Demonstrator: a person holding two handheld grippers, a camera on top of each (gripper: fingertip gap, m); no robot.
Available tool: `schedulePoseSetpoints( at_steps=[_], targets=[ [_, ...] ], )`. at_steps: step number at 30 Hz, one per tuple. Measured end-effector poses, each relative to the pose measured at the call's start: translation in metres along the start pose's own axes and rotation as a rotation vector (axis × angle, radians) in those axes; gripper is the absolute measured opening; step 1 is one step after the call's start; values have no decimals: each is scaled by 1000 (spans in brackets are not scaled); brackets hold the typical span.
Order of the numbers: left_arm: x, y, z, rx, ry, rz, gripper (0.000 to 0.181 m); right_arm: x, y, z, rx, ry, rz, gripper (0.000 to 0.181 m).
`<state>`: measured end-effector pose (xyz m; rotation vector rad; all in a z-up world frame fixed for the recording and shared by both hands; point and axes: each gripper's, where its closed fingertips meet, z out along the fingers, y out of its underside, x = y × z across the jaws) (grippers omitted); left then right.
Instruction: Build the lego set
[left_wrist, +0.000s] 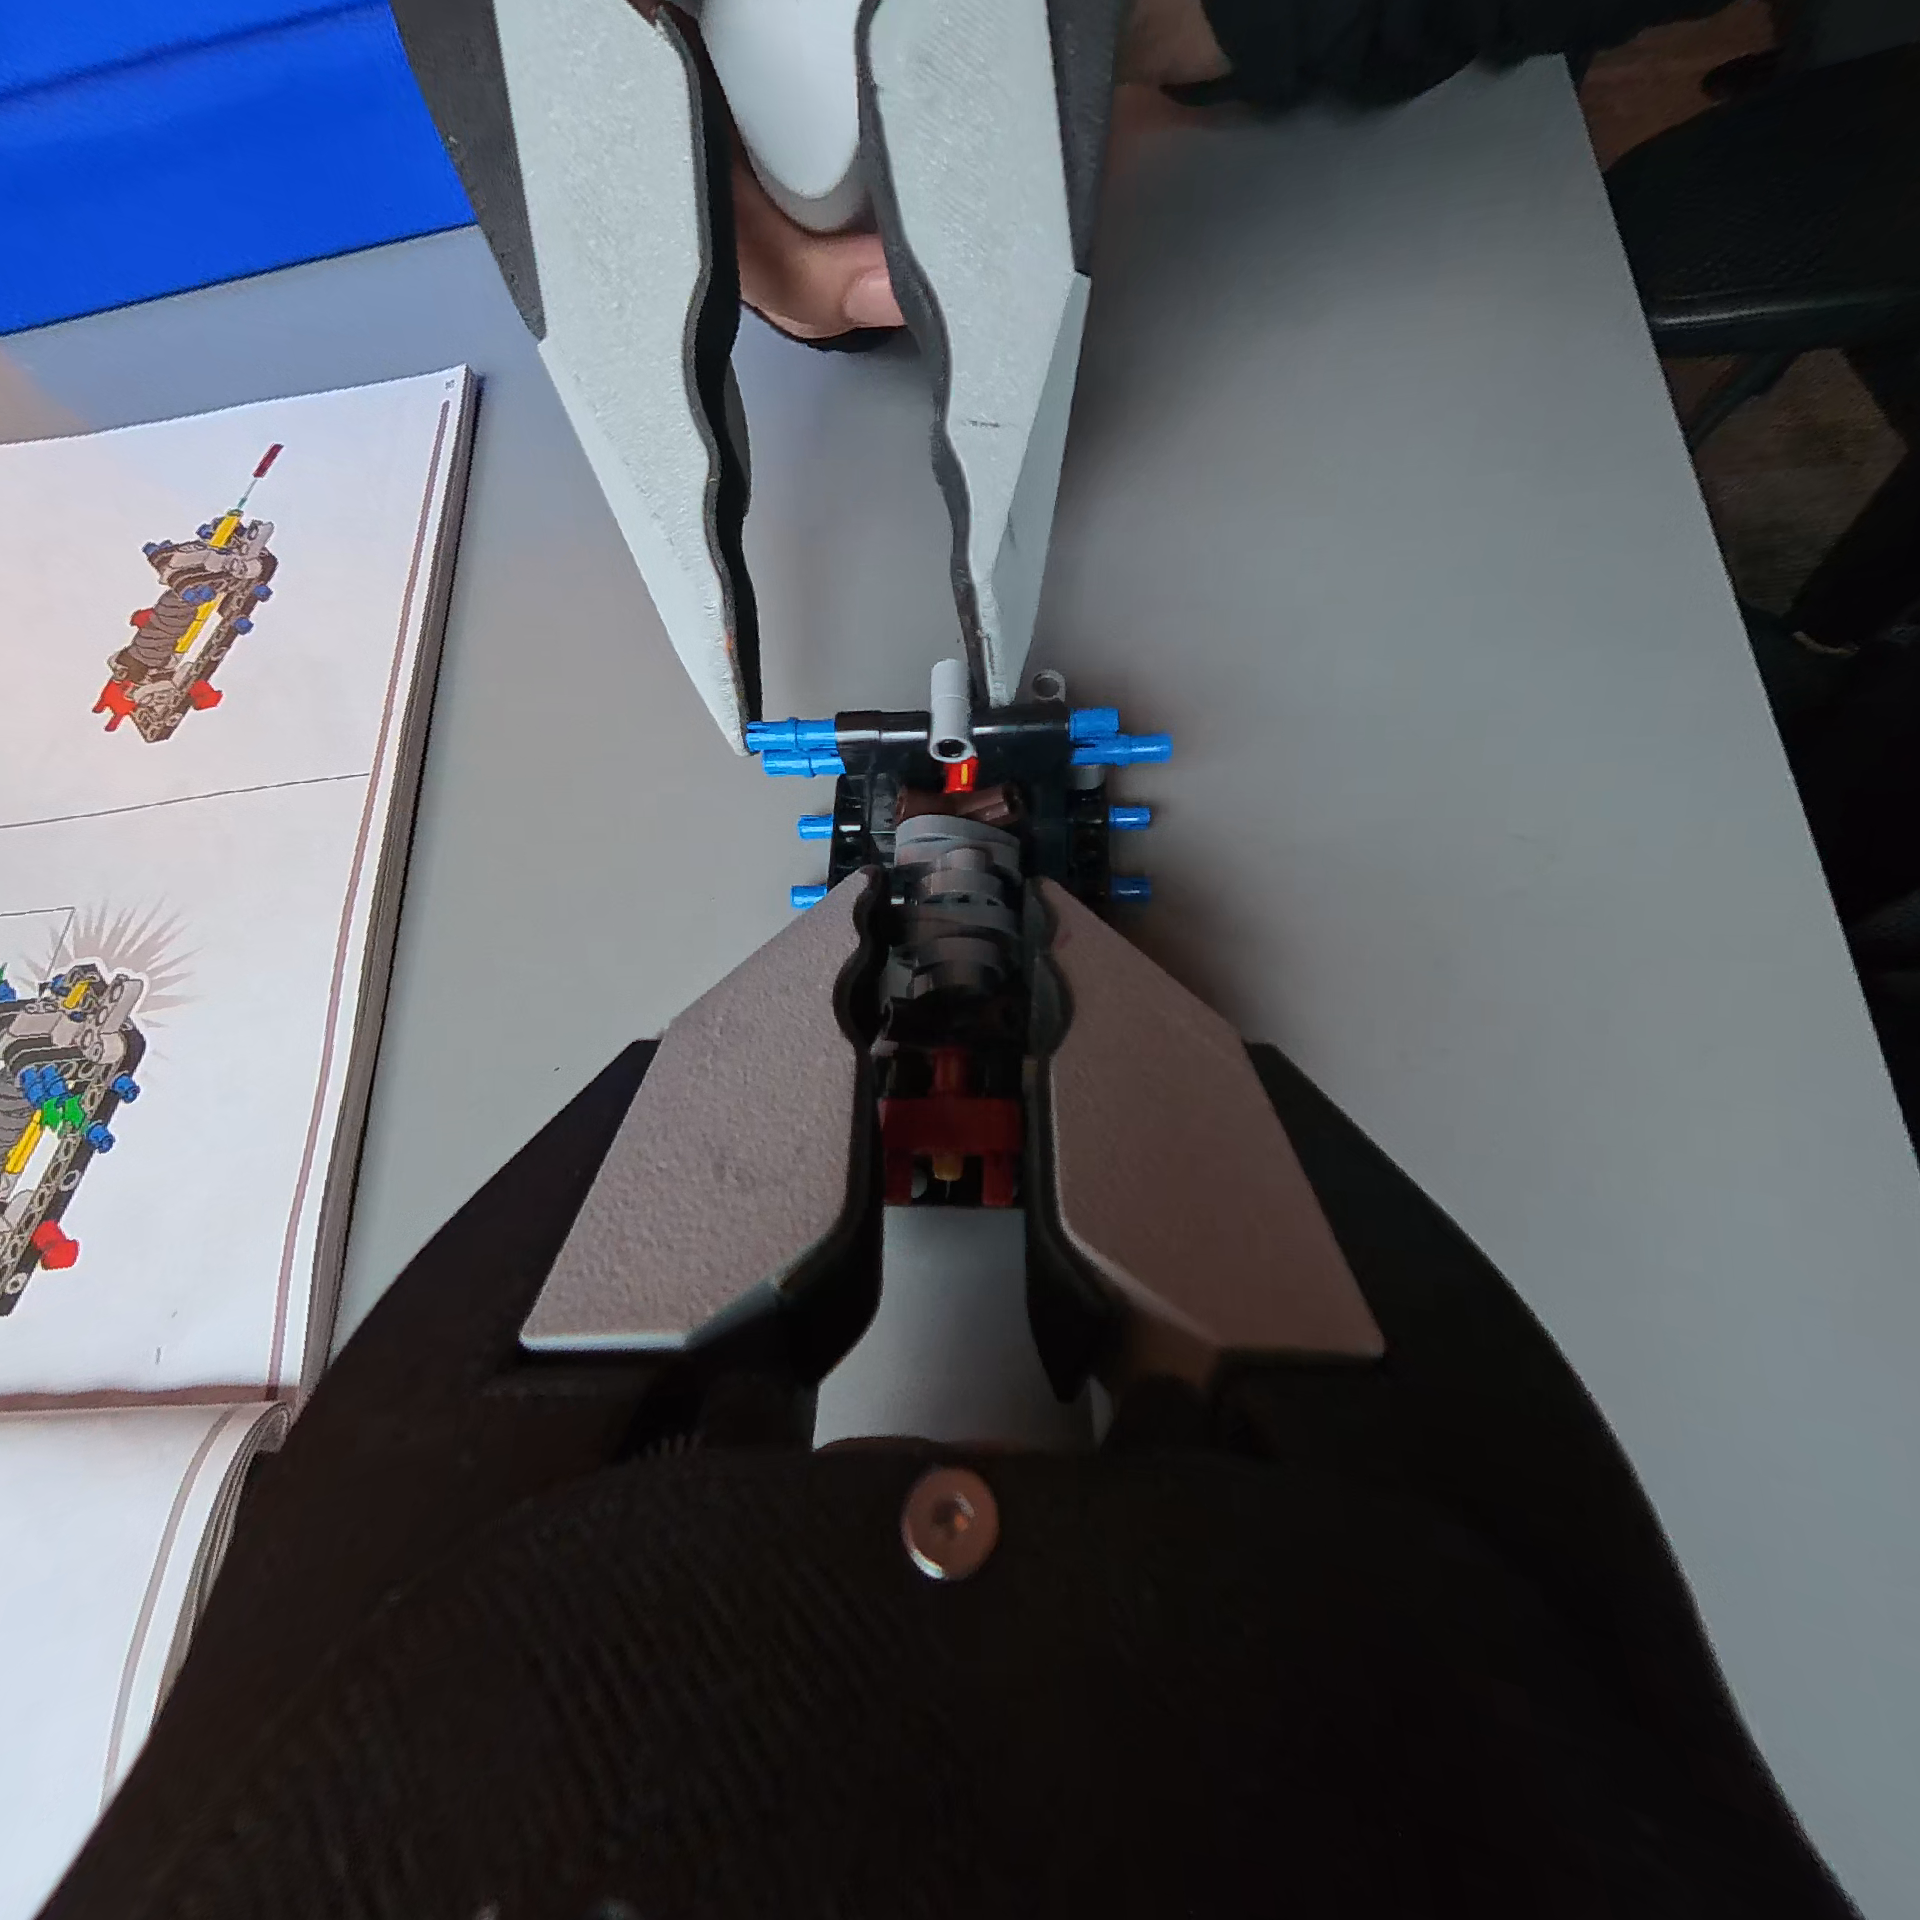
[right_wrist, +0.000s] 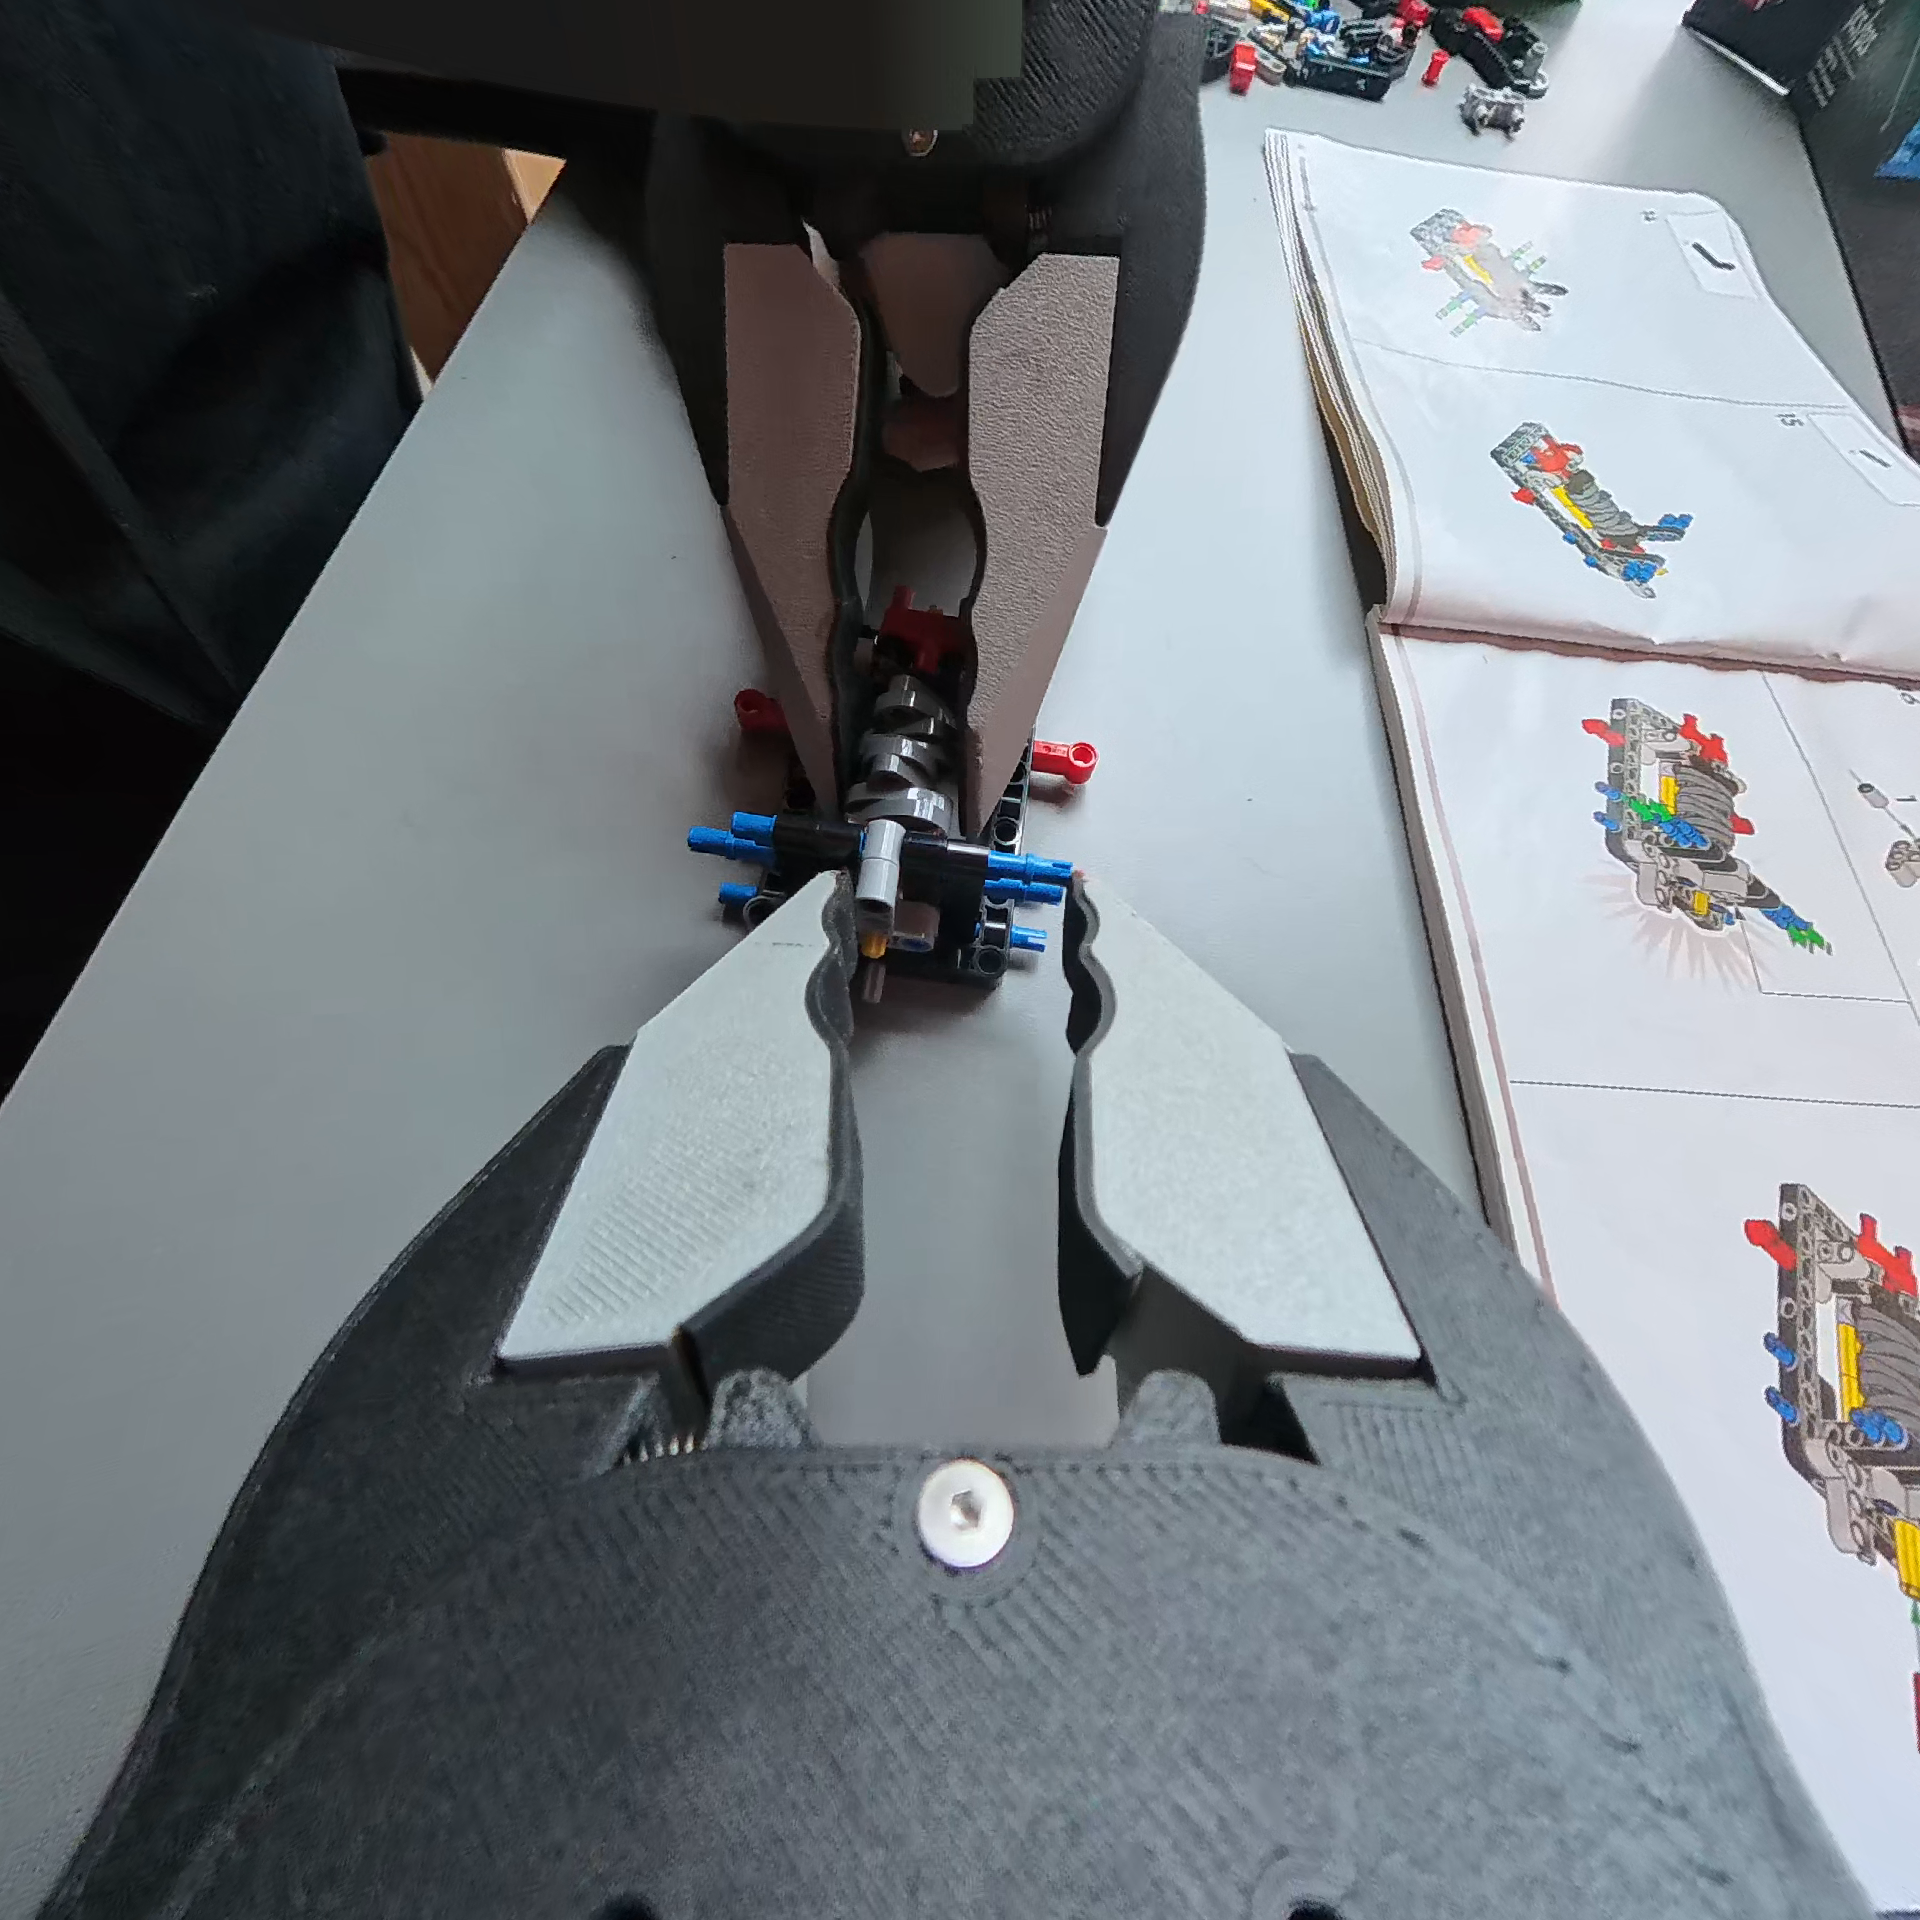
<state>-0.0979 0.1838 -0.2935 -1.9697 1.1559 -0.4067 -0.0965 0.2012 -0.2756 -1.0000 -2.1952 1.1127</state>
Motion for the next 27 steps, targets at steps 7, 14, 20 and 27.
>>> schedulePoseSetpoints(
  at_steps=[7, 14, 20, 27],
  targets=[
    [1, 0, 0, 2, 74, -70, 23, 0, 0, 0, -1, -16, 14, 37],
    [1, 0, 0, -1, 107, -86, 23, 0, 1, 1, -15, -23, 32, 37],
    [2, 0, 0, -1, 120, -102, 23, -2, 1, 0, -17, -15, 23, 36],
    [3, 0, 0, -3, 138, -125, 23, -4, 2, 0, -30, 0, -11, 29]
  ],
)
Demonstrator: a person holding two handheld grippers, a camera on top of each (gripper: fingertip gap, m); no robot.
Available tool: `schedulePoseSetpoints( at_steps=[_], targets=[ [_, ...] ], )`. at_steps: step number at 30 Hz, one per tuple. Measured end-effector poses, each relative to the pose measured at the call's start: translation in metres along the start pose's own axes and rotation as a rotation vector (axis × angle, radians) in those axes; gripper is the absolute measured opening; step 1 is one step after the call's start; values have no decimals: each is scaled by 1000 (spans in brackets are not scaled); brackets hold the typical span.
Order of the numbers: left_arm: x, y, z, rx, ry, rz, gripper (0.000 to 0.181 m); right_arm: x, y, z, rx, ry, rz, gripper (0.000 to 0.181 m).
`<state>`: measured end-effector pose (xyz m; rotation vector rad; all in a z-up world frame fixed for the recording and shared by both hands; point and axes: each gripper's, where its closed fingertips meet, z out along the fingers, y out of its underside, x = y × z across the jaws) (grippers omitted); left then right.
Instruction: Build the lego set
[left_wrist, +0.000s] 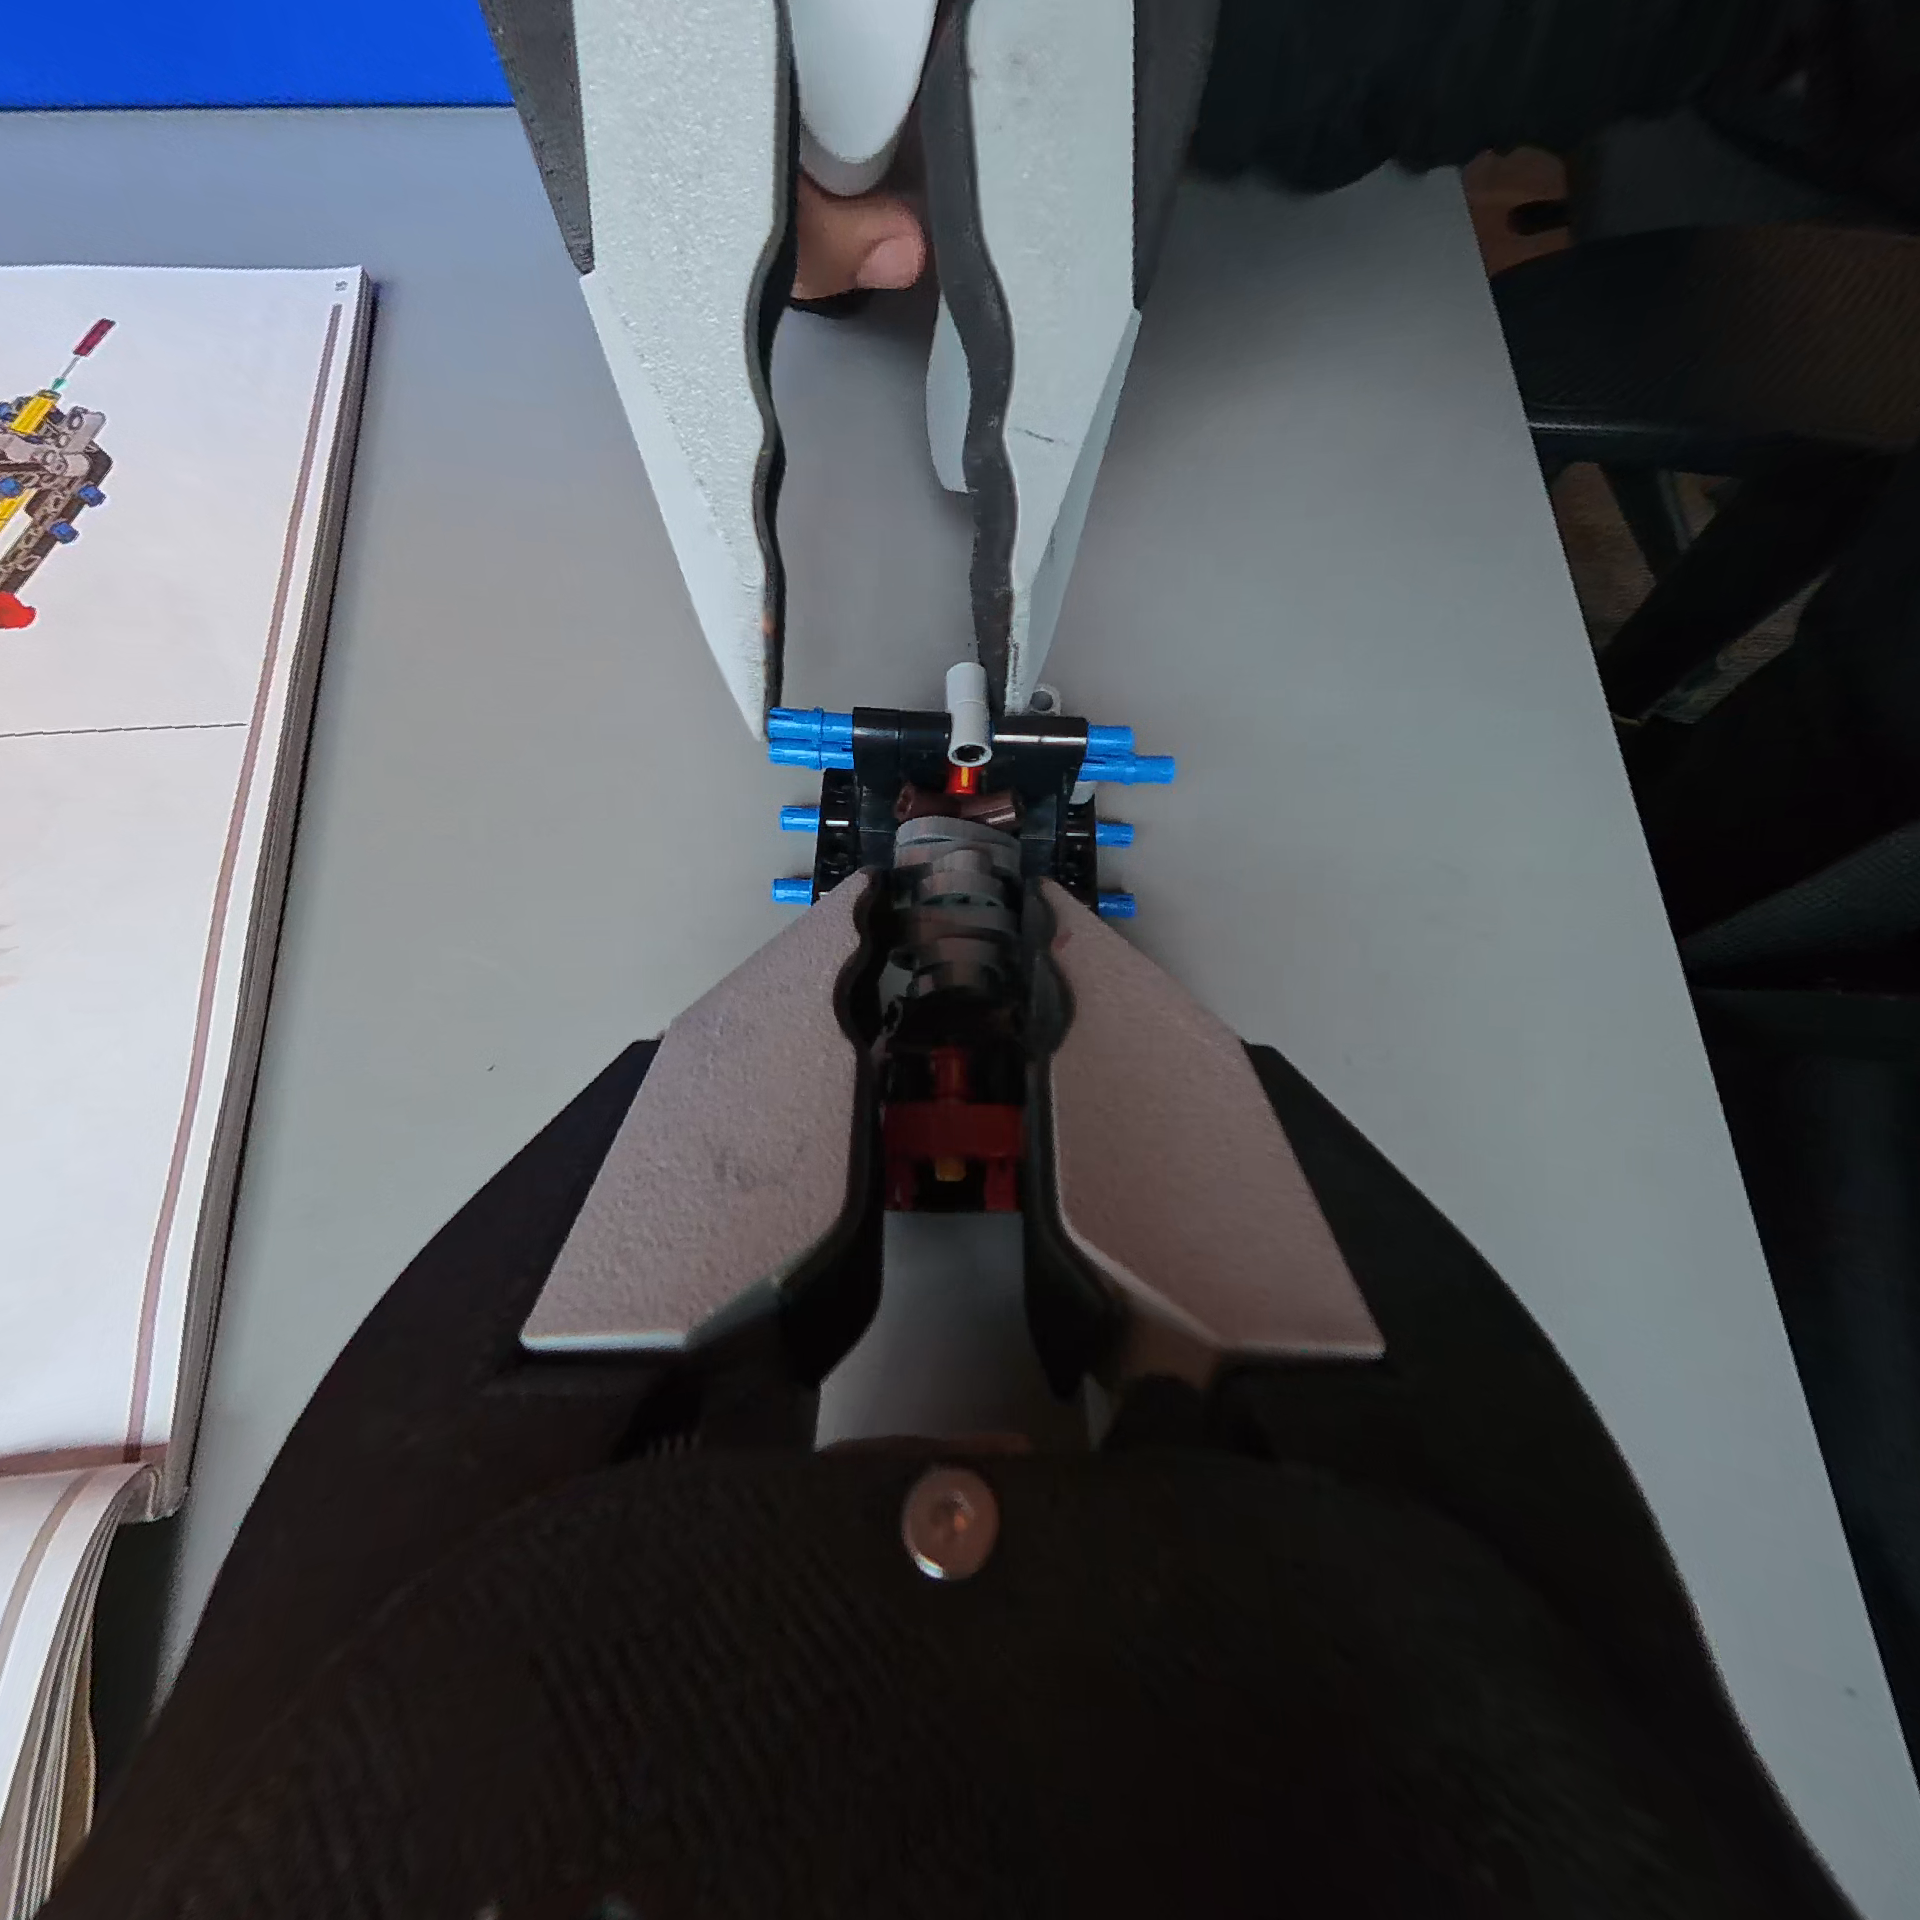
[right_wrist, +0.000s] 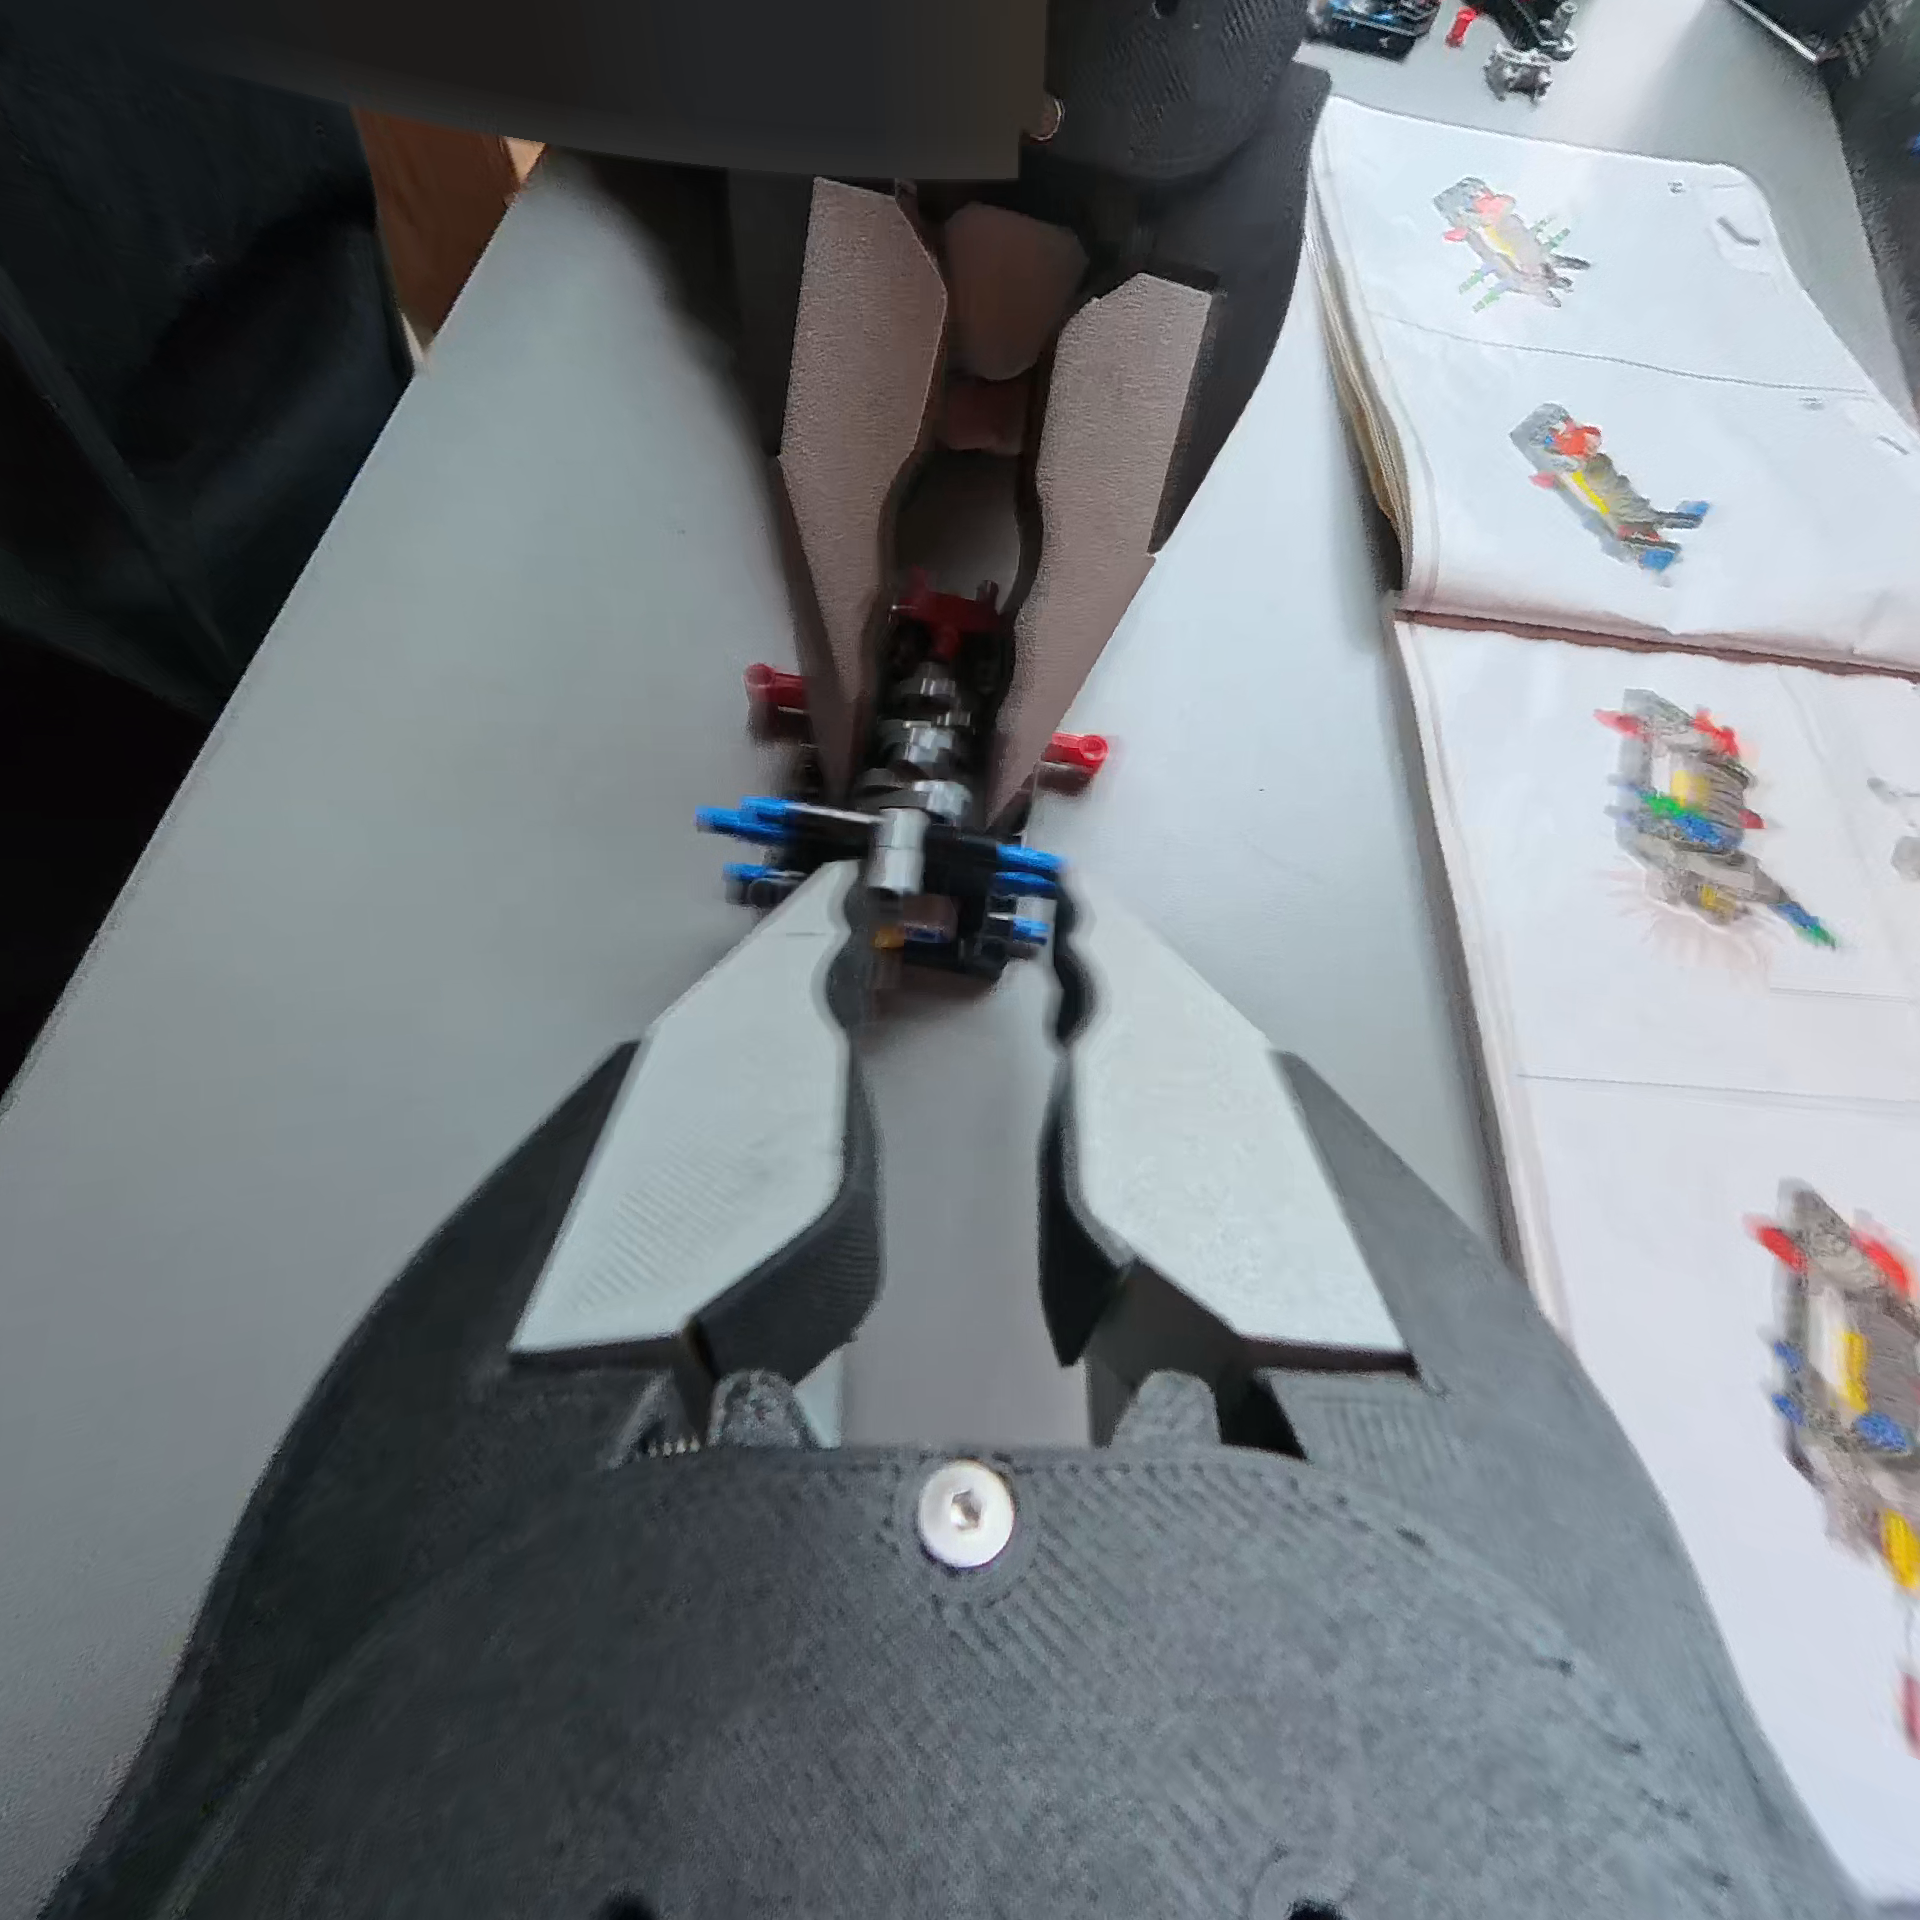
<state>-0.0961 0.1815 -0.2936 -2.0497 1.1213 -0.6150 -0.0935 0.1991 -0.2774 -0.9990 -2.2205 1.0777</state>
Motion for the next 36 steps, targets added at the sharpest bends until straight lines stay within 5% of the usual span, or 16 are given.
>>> schedulePoseSetpoints(
  at_steps=[12, 21, 36],
  targets=[
    [-6, 1, -1, 4, -48, 66, 23, 4, -3, 0, 69, -34, 98, 29],
    [-6, 2, -3, 3, -50, 81, 23, 1, 5, -9, 76, -55, 168, 48],
    [-12, 1, -2, 7, -95, 51, 23, -14, 3, -2, 24, 191, 184, 50]
  ],
)
